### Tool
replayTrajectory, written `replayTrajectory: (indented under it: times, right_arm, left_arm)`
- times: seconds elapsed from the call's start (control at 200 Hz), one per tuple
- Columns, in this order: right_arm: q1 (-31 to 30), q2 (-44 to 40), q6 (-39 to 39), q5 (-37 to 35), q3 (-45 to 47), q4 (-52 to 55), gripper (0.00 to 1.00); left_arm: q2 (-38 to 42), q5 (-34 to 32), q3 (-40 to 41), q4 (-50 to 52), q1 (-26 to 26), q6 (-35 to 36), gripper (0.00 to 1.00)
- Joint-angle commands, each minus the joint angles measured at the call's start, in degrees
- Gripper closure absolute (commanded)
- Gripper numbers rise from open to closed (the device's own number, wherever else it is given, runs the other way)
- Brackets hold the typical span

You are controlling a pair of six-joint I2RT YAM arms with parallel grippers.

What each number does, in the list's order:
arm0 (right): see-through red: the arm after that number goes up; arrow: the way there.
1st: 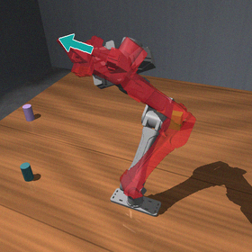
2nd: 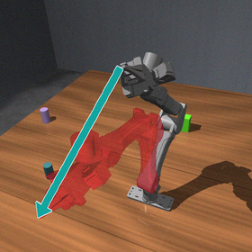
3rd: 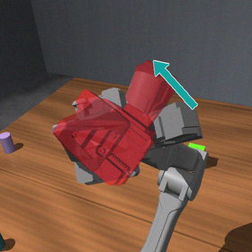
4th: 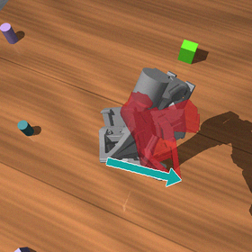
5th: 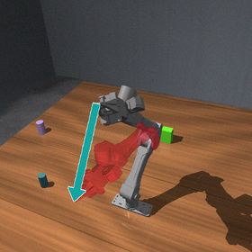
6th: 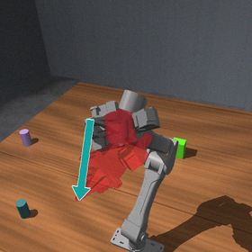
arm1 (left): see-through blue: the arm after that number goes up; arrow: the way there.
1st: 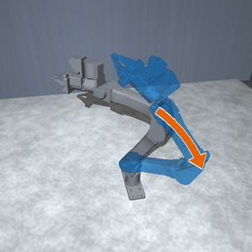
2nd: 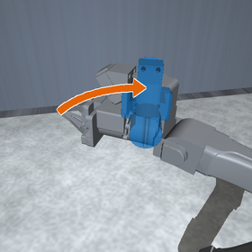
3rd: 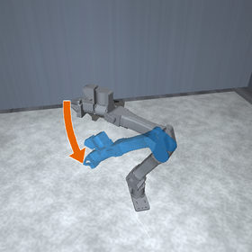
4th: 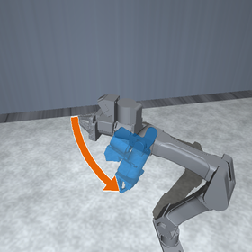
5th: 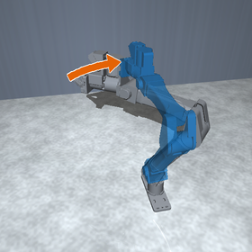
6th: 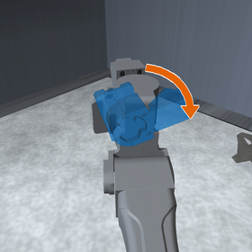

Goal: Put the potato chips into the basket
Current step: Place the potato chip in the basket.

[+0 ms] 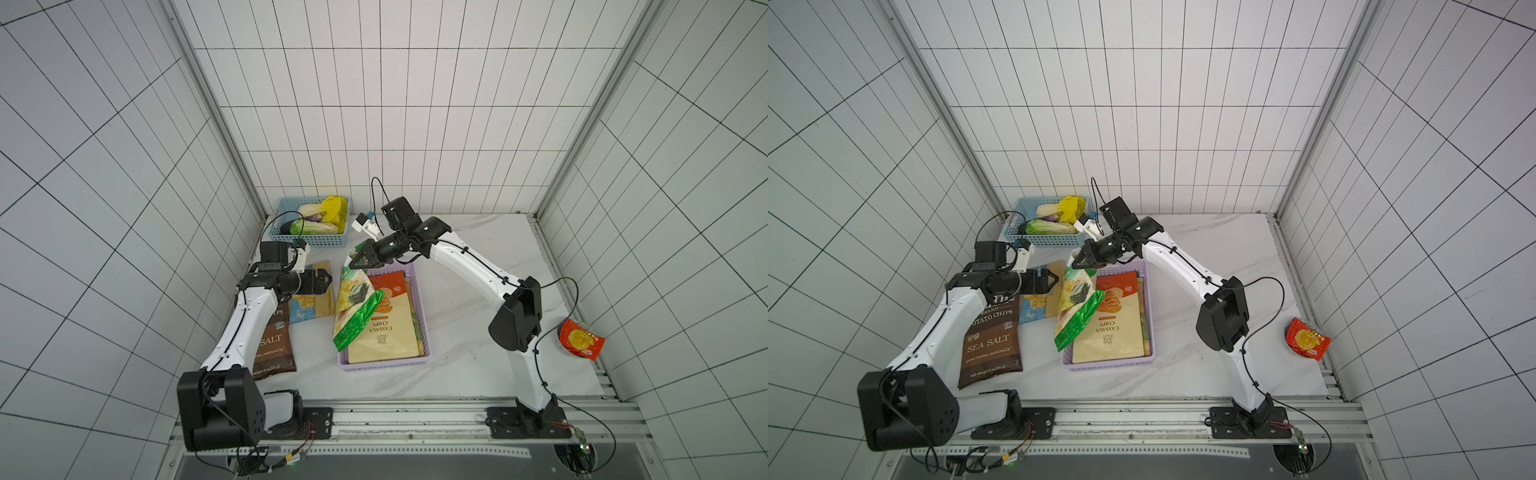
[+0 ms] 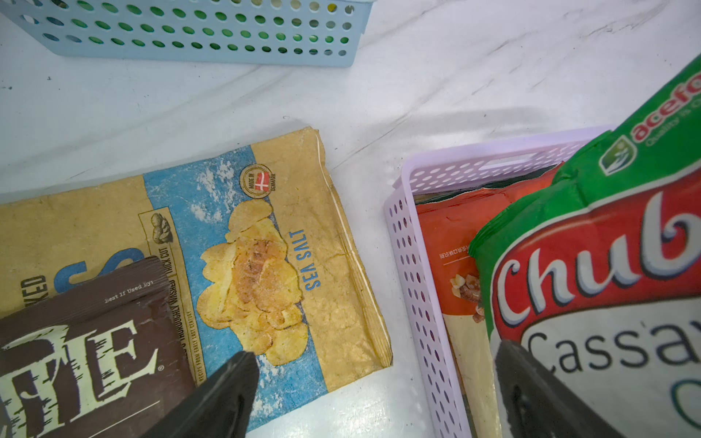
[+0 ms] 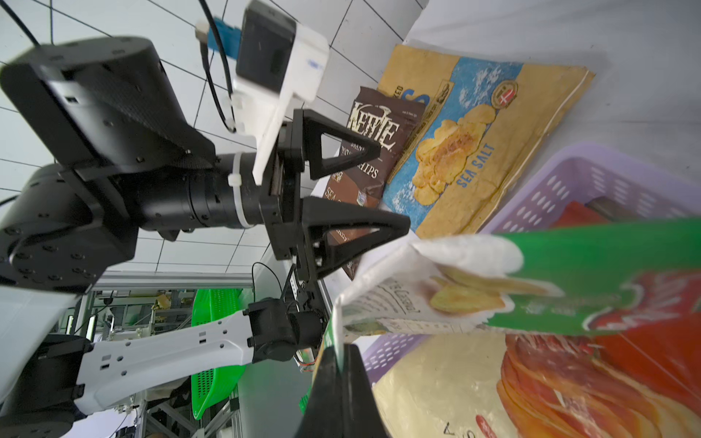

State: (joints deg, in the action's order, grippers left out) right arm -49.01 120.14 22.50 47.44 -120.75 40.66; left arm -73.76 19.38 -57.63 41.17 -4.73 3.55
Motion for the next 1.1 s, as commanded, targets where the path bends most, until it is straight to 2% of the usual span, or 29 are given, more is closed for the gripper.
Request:
replayTrajectory:
  times: [0.0, 0.375, 0.865, 0.999, 1.094]
  right_arm:
    - [-0.6, -6.9, -2.6, -3.0, 6.9, 0.6, 1.0]
    - [-0.4, -22.3, 0.0, -11.7, 33.3, -7.6, 1.0]
    - [2.4, -26.7, 5.5, -20.2, 49.0, -15.0, 1.0]
    - [3.0, -26.0, 6.1, -19.2, 51.6, -16.0, 0.84]
    - [3.2, -26.2, 6.7, -19.6, 52.5, -16.1, 0.66]
  left_arm:
    - [0.8, 0.9, -1.2, -0.3, -0.4, -0.2, 0.04]
    - [0.9, 2.0, -1.6, -0.1, -0.4, -0.4, 0.04]
    - [1.1, 2.2, -1.4, -0.2, -0.4, -0.3, 0.04]
    - [1.1, 2.5, -1.5, -0.1, -0.4, -0.3, 0.04]
    - [0.9, 2.8, -1.5, -0.1, -0.4, -0.3, 0.04]
